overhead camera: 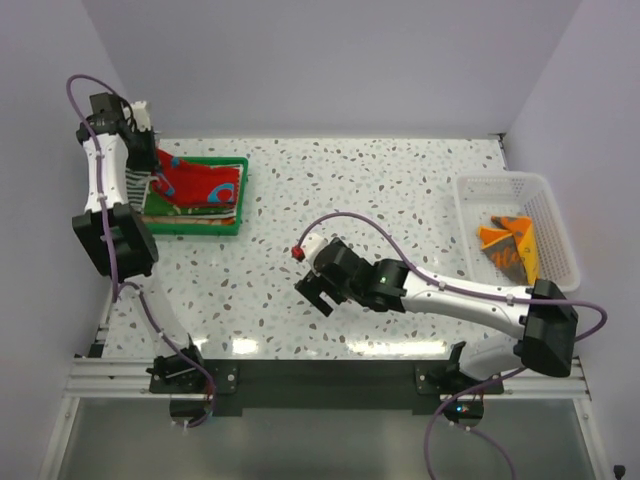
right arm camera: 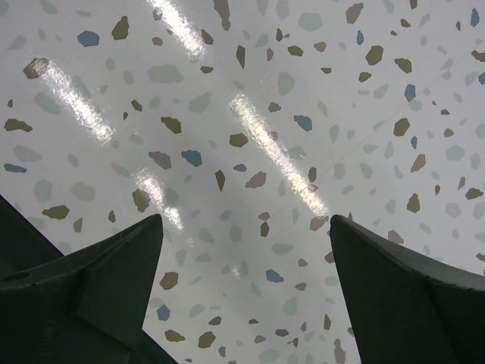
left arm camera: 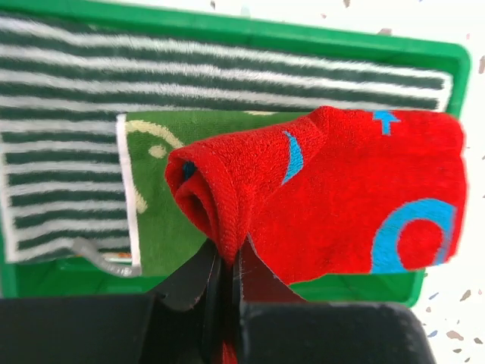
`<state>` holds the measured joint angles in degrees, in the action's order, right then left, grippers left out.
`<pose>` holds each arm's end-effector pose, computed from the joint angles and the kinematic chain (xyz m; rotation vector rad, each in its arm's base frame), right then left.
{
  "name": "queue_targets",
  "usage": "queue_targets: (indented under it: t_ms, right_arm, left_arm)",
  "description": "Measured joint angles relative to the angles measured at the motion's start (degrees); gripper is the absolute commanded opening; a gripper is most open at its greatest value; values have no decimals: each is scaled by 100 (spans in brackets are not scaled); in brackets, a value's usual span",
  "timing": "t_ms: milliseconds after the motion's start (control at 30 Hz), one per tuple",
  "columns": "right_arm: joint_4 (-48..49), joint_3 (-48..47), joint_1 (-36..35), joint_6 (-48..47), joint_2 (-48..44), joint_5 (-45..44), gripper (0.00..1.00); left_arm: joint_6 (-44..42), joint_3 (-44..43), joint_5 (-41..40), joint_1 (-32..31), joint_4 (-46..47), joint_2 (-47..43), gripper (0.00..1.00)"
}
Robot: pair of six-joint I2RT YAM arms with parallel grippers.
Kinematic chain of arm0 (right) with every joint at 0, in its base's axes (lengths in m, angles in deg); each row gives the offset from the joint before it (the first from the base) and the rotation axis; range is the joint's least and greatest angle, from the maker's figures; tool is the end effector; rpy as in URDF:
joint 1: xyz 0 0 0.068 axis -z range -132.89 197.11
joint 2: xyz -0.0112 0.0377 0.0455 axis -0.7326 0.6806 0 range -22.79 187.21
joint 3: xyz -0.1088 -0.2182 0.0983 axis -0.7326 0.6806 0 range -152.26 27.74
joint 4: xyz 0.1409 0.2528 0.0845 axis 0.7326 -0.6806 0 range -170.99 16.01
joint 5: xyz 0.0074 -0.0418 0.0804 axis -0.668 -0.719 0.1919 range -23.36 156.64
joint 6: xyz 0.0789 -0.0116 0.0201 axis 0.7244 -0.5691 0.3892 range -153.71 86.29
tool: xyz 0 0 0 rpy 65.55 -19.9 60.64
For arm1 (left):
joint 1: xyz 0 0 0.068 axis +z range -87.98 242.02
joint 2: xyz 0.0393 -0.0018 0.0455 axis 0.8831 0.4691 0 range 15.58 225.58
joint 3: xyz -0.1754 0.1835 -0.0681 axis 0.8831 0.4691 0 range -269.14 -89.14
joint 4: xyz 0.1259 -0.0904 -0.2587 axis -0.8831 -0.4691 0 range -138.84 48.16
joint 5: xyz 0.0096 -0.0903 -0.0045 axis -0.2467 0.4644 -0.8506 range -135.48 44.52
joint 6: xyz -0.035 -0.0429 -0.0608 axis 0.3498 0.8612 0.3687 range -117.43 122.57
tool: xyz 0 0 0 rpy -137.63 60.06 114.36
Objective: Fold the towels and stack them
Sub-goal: Neatly place the folded towel into the bin
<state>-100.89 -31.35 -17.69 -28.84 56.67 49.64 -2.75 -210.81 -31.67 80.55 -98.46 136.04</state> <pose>0.1724 0.3173 0.2145 -1.0585 2.1119 0.2377 0.4950 0.1478 0.2800 -0.1939 2.4949 -0.1354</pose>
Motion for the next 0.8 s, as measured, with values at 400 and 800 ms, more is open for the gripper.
queue_targets:
  t_ms: [400, 800]
  right_arm:
    - [-101, -48, 83, 0, 286, -4, 95]
    - [-302, -149, 898, 149, 155, -544, 93]
  left_arm:
    - [-39, 264, -732, -44, 229, 811, 84]
    - [334, 1014, -2129, -302, 944, -673, 84]
